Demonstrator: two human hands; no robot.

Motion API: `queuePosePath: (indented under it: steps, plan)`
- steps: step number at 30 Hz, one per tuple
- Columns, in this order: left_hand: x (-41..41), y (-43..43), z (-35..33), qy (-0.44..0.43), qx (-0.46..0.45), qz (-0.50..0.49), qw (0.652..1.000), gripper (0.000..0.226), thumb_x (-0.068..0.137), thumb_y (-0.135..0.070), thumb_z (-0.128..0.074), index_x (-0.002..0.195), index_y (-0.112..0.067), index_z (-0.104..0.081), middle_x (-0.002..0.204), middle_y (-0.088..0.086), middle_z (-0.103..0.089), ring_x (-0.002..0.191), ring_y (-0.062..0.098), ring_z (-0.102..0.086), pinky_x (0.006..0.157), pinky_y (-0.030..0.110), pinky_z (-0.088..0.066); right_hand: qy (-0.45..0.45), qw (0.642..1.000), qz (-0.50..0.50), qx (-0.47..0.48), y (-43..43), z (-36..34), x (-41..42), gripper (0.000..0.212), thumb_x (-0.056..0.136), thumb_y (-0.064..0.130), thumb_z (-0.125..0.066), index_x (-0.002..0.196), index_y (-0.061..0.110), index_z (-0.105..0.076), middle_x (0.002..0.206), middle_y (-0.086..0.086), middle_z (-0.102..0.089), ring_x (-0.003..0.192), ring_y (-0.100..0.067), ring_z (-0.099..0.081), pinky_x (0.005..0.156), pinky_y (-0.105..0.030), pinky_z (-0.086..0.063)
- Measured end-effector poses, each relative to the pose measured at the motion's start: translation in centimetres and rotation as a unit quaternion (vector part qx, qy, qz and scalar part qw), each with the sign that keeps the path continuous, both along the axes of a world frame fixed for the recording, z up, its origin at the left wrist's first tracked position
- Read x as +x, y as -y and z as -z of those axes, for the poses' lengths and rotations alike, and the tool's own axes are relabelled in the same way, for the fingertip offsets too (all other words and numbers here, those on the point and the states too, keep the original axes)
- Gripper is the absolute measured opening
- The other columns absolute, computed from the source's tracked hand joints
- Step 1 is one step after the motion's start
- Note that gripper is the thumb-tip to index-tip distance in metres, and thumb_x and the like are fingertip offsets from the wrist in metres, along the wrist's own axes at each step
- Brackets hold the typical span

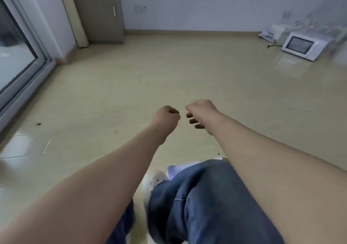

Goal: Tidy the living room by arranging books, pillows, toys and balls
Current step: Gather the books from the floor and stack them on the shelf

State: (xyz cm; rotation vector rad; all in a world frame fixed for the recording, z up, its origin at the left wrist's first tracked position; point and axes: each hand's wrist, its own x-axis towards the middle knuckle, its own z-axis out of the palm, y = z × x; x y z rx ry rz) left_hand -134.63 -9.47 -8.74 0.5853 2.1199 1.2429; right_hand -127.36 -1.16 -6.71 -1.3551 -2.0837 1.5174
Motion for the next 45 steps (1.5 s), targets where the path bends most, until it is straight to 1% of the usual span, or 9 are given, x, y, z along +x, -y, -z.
queuePosePath:
  steps: [11, 18, 24, 28, 30, 33, 35, 39, 45]
  plan:
    - [5.6, 0.1, 6.4, 0.055, -0.074, 0.079, 0.993, 0.025, 0.092, -0.009, -0.045, 0.112, -0.009, -0.059, 0.099, 0.007, -0.055, 0.093, 0.026, -0.055, 0.073, 0.031, -0.044, 0.046, 0.985, 0.1, -0.134, 2.2, 8.1, 7.0, 0.008, 0.091, 0.015, -0.047, 0.086, 0.012, -0.052, 0.087, -0.008, -0.058, 0.062, -0.018, -0.052, 0.06, -0.026, -0.041]
    - [12.3, -2.1, 12.9, 0.065, -0.176, 0.162, 0.969, 0.019, 0.09, -0.012, -0.044, 0.073, -0.02, -0.049, 0.085, 0.008, -0.051, 0.08, 0.025, -0.052, 0.075, 0.031, -0.041, 0.06, 0.94, 0.21, -0.262, 1.0, 15.8, 16.1, 0.007, 0.092, 0.011, -0.046, 0.098, 0.013, -0.048, 0.069, -0.006, -0.045, 0.051, -0.018, -0.037, 0.053, -0.023, -0.03]
    - [14.9, -3.4, 17.7, 0.035, -0.249, 0.248, 0.936, 0.012, 0.088, -0.01, -0.043, 0.09, -0.016, -0.053, 0.086, 0.004, -0.053, 0.081, 0.021, -0.05, 0.068, 0.029, -0.039, 0.095, 0.924, 0.255, -0.27, 1.0, 21.4, 20.6, 0.003, 0.089, 0.01, -0.05, 0.088, 0.008, -0.053, 0.074, -0.011, -0.053, 0.059, -0.023, -0.049, 0.056, -0.027, -0.039]
    - [14.0, -4.4, 21.0, -0.05, -0.3, 0.339, 0.89, 0.017, 0.09, -0.014, -0.044, 0.102, -0.017, -0.055, 0.104, 0.003, -0.059, 0.101, 0.025, -0.056, 0.078, 0.026, -0.039, 0.117, 0.911, 0.275, -0.283, 0.8, 25.6, 21.1, 0.004, 0.082, 0.018, -0.061, 0.085, 0.015, -0.06, 0.083, -0.01, -0.058, 0.073, -0.026, -0.056, 0.068, -0.031, -0.052]
    - [13.4, -5.2, 22.8, -0.097, -0.321, 0.384, 0.86, 0.027, 0.091, -0.015, -0.043, 0.116, -0.015, -0.054, 0.119, 0.006, -0.058, 0.11, 0.026, -0.053, 0.084, 0.028, -0.04, 0.117, 0.903, 0.287, -0.297, 0.4, 26.8, 21.3, 0.002, 0.085, 0.017, -0.057, 0.083, 0.016, -0.058, 0.082, -0.011, -0.055, 0.064, -0.024, -0.052, 0.055, -0.024, -0.047]
    - [13.1, -6.3, 25.3, -0.158, -0.346, 0.436, 0.816, 0.036, 0.093, -0.015, -0.04, 0.129, -0.016, -0.046, 0.131, 0.009, -0.048, 0.117, 0.028, -0.048, 0.088, 0.032, -0.039, 0.142, 0.901, 0.287, -0.293, -0.5, 29.2, 22.2, 0.009, 0.084, 0.011, -0.05, 0.087, 0.011, -0.059, 0.077, -0.011, -0.054, 0.064, -0.025, -0.052, 0.058, -0.027, -0.042]
    - [13.3, -6.6, 27.3, -0.194, -0.353, 0.47, 0.786, 0.04, 0.093, -0.015, -0.04, 0.133, -0.016, -0.041, 0.134, 0.01, -0.043, 0.121, 0.03, -0.043, 0.093, 0.035, -0.039, 0.163, 0.902, 0.278, -0.286, -1.2, 30.8, 22.5, 0.015, 0.083, 0.008, -0.048, 0.073, 0.013, -0.058, 0.069, -0.01, -0.054, 0.066, -0.027, -0.053, 0.063, -0.032, -0.041]
    - [13.9, -6.7, 31.3, -0.255, -0.354, 0.53, 0.727, 0.052, 0.092, -0.019, -0.044, 0.142, -0.018, -0.029, 0.146, 0.01, -0.027, 0.133, 0.034, -0.027, 0.108, 0.041, -0.031, 0.183, 0.895, 0.28, -0.294, -1.9, 34.1, 23.3, 0.02, 0.083, 0.004, -0.046, 0.068, 0.013, -0.056, 0.061, -0.008, -0.049, 0.059, -0.025, -0.05, 0.058, -0.031, -0.039]
    - [14.1, -7.8, 35.6, -0.237, -0.414, 0.526, 0.704, 0.076, 0.094, -0.042, -0.046, 0.149, -0.032, 0.007, 0.156, 0.006, 0.018, 0.143, 0.041, 0.009, 0.113, 0.051, -0.017, 0.179, 0.887, 0.286, -0.314, -2.7, 38.0, 25.0, 0.019, 0.087, 0.008, -0.046, 0.072, 0.017, -0.052, 0.058, 0.0, -0.045, 0.051, -0.016, -0.041, 0.048, -0.024, -0.03]
